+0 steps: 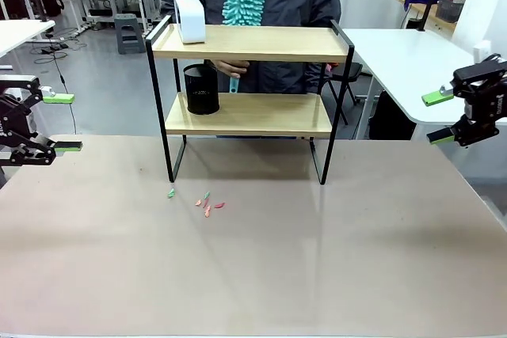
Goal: Clean the shelf.
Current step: Hand the Duster back to the human.
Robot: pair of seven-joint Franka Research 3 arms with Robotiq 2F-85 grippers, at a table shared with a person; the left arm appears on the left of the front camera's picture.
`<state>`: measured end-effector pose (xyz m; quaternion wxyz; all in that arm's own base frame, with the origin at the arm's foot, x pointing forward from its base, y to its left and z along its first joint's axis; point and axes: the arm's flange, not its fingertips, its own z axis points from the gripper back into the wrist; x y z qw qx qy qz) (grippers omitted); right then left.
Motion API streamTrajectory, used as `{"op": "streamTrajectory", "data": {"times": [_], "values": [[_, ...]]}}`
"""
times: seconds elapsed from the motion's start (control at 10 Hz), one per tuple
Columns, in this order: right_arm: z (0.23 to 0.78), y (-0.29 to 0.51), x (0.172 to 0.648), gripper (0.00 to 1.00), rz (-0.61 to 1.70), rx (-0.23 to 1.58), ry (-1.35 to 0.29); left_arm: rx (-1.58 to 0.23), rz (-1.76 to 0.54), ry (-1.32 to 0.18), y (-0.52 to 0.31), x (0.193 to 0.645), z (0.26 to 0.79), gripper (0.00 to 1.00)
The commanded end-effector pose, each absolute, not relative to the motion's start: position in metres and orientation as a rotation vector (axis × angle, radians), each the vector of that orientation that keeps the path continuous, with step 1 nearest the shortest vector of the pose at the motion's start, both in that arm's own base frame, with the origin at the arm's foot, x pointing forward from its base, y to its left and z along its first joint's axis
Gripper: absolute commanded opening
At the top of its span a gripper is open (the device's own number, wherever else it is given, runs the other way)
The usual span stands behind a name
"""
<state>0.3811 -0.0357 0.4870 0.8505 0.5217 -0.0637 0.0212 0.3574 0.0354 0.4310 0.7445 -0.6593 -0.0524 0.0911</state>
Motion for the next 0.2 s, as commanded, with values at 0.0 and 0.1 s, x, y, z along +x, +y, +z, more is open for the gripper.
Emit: {"op": "streamTrajectory", "data": {"times": [0.0,0.1], "values": [[0.4867,-0.0381,0.381,1.0,0.066,1.092,-0.142,-1.432,0.204,-0.11,0.0324,0.354,0.4324,0.9],[0.4867,-0.0381,0.381,1.0,0.066,1.092,-0.142,-1.432,0.204,-0.11,0.0324,0.354,0.4324,0.9]]}}
